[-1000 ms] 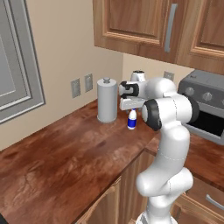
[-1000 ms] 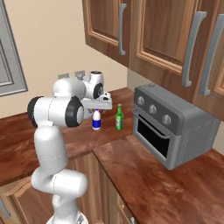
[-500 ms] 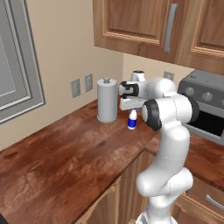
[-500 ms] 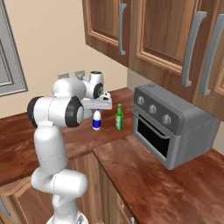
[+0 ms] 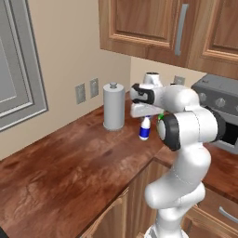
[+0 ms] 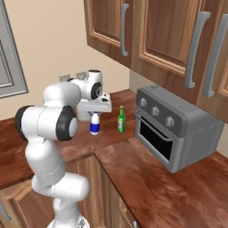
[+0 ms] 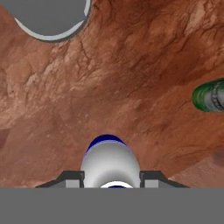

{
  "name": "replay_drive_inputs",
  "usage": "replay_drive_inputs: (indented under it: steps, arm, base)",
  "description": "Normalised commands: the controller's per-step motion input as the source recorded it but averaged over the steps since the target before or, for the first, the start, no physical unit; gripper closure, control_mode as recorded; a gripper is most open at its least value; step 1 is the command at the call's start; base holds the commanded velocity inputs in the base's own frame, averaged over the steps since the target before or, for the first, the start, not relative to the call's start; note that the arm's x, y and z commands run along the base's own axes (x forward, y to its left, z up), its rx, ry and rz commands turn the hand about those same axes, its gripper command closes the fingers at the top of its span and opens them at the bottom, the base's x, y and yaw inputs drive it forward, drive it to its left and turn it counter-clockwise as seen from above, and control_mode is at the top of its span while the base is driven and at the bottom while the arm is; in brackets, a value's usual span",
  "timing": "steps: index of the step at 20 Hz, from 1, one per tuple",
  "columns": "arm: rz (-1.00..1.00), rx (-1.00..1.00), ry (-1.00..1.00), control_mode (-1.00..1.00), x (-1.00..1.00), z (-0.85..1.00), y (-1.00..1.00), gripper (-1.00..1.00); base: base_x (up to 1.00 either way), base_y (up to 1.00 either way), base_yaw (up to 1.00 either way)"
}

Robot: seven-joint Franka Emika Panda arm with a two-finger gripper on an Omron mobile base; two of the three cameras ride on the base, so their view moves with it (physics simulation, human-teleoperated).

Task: Place the drinks on the dining counter in a tight cluster.

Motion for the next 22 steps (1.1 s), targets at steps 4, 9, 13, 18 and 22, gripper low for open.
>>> replay_drive_inputs:
  steps: [4, 9, 13, 18, 22]
  arm:
    - [0.00, 0.00, -0.04, -1.00, -0.99, 0.76, 0.00, 1.00]
    - [0.02, 0.00, -0.09, -1.00, -0.99, 0.93, 0.00, 1.00]
    - [0.07, 0.00, -0.07, -1.00, -1.00, 1.00, 0.00, 1.00]
    - [0.06, 0.00, -0.05, -1.00, -1.00, 0.65, 0.00, 1.00]
    - [0.01, -0.01, -0.01, -1.00, -0.64, 0.36, 0.00, 1.00]
  base:
    - [0.00, 0.00, 0.00]
    - [0.00, 0.00, 0.00]
    - [0.00, 0.00, 0.00]
    - [0.00, 0.00, 0.00]
    - [0.00, 0.00, 0.00]
